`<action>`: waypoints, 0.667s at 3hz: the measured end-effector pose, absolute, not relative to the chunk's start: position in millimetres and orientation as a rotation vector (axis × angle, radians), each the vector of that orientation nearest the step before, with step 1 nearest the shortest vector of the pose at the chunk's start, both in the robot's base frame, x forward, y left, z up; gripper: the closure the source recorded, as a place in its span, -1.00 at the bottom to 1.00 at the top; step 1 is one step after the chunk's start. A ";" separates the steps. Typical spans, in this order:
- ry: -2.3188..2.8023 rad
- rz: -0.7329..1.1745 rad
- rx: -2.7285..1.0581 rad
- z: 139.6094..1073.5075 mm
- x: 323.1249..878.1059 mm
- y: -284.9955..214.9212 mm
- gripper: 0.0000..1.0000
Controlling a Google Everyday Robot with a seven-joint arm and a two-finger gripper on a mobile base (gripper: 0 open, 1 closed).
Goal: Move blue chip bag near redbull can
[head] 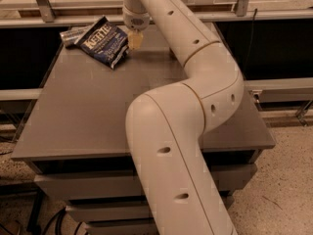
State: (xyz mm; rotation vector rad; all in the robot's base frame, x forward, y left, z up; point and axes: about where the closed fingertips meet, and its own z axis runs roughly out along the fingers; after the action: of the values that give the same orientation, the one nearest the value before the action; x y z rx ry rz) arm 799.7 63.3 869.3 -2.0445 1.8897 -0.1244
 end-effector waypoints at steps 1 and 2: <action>1.890 -0.113 -2.039 869.6 800.0 63.0 -0.76; 1.890 -0.103 -2.036 869.3 800.3 62.5 -1.00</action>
Offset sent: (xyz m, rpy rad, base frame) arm 0.0023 -0.0103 0.0134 0.0041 0.0433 -0.0013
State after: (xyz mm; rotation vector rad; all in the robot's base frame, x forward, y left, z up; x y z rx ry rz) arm 800.3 62.5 869.3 -2.0364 1.8896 -0.1032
